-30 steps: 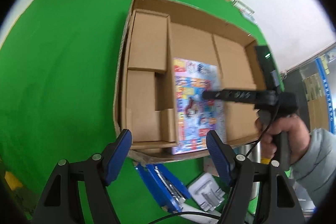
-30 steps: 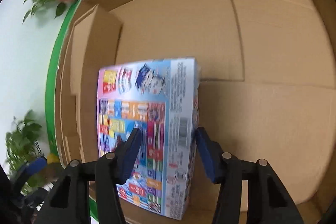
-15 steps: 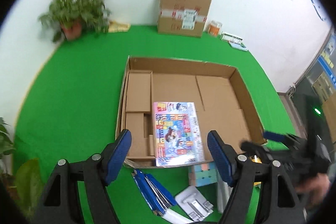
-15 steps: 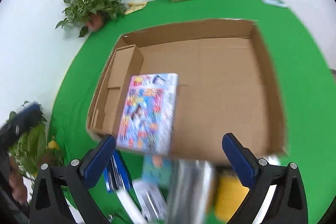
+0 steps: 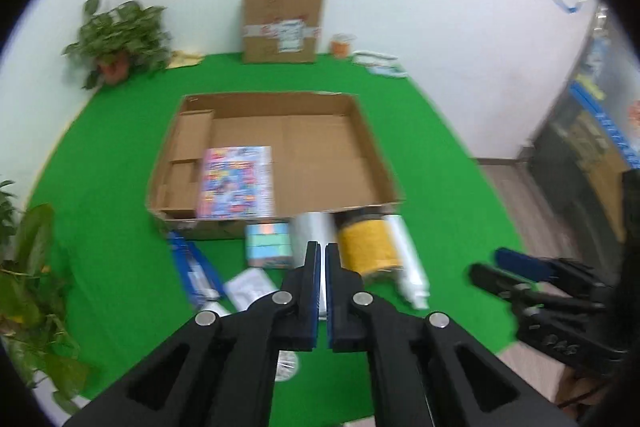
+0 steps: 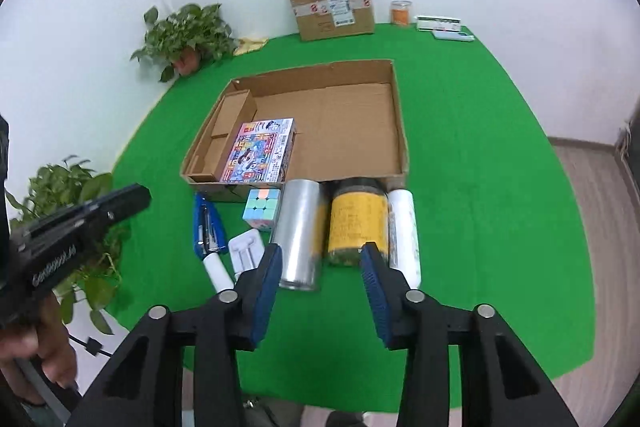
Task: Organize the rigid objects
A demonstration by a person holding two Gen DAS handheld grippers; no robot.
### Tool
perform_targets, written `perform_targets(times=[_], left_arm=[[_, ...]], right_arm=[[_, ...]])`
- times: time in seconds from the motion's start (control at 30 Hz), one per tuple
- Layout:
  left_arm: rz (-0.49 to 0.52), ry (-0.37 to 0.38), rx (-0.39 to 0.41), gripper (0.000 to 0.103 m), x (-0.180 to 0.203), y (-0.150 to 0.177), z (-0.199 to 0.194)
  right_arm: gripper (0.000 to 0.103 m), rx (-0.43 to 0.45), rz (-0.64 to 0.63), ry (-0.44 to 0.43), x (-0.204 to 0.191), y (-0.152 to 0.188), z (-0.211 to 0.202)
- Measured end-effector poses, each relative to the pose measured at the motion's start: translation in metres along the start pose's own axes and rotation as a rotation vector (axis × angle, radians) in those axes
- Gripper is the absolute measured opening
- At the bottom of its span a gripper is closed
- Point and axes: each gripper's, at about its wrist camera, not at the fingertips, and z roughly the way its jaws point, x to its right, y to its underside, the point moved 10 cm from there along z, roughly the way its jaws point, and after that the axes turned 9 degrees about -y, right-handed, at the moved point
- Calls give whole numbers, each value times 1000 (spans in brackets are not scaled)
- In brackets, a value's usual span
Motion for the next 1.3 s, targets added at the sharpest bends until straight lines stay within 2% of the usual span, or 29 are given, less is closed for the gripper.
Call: perform_targets(times=[0.03, 0.07, 0.1, 0.13, 0.2, 0.37, 0.53, 0.87, 0.97, 1.17, 1.3], left_arm=[[2, 12, 6, 29, 5, 1, -6], [7, -7, 6, 75, 9, 3, -11], [6, -33, 8, 92, 8, 4, -13], [-9, -71, 38, 98, 5, 4, -20], [-27, -93, 61, 98, 2, 9, -26], [-45, -139, 16, 98, -18, 34, -30], [-82, -143, -17, 98, -40, 44, -22], [-107, -60, -95, 98, -66, 29, 38], [-90, -72, -117, 98, -75, 25, 57], [-93, 35, -238, 98, -91, 35, 100], [-51, 44, -327, 98, -102, 48, 123]], right_arm=[[89, 9, 2, -3, 0, 5, -8], [100, 26, 4, -2, 0, 8, -13], [102, 53, 1, -3, -1, 11, -17], [102, 59, -3, -5, -2, 15, -17], [102, 42, 1, -26, -7, 21, -12], [102, 3, -22, -40, -16, 36, -2], [102, -69, -20, -41, -24, 42, 22], [102, -183, -49, 21, -29, 26, 76], [102, -232, -43, 42, -23, 21, 100], [99, -331, 18, 30, -19, 25, 151], [99, -369, 81, 25, -14, 27, 189]])
